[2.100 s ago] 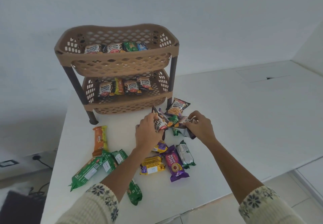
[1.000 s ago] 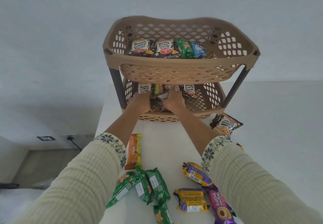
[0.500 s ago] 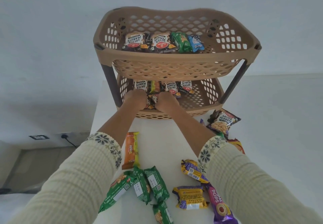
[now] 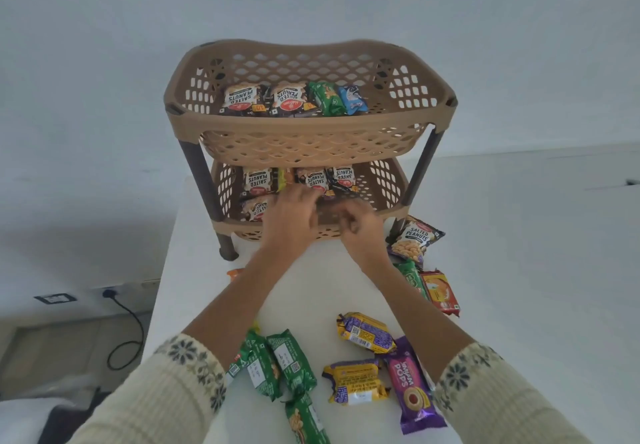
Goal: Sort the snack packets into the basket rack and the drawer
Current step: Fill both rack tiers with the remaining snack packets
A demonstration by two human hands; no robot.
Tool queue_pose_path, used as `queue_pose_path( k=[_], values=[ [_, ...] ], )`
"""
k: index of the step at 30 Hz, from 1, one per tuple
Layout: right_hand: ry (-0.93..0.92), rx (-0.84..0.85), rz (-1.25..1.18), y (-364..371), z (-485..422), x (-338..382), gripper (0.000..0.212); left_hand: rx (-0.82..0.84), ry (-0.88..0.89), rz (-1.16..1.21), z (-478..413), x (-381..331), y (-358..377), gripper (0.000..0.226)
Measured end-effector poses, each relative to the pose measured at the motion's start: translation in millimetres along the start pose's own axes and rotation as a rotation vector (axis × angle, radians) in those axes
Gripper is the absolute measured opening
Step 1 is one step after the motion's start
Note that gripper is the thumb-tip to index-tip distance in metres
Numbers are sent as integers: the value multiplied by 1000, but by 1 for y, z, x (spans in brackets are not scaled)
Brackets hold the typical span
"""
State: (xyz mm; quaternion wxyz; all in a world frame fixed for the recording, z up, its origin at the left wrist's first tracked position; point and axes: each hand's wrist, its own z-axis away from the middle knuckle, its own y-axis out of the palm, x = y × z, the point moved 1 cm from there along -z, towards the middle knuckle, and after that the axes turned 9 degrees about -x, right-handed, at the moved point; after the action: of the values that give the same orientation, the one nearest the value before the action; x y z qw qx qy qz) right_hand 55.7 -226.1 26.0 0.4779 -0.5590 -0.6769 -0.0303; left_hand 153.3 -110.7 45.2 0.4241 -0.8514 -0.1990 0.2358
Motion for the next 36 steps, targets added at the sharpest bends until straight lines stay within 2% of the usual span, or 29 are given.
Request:
queue_pose_path(
  k=[2,4,8,10,15,18,23,30,36],
  values=[
    [-21,-64,27,-22,12,-10,22,-40,117,100,17,-29,9,34],
    [35,-102,82,-44,21,-25,17,-16,176,141,31,-56,20,34],
    [285,-70,226,-84,41,-67,23,169,172,192,41,-98,45,39],
    [399,38,333,-101,52,-89,28,268,134,205,39,-117,58,38],
    [585,448,505,-131,74,-127,41,454,66,149,22,-160,88,37],
    [613,559,505,-142,78,-136,46,516,77,100,13,-181,109,42],
    [645,512,420,-158,72,-146,47,600,12,-27,7,-199,140,46],
    [679,459,448,-173,66,-162,51,537,-127,-112,0,-216,163,69],
    [736,431,462,-176,64,-163,61,546,-238,-59,-2,-219,163,65]
  ],
)
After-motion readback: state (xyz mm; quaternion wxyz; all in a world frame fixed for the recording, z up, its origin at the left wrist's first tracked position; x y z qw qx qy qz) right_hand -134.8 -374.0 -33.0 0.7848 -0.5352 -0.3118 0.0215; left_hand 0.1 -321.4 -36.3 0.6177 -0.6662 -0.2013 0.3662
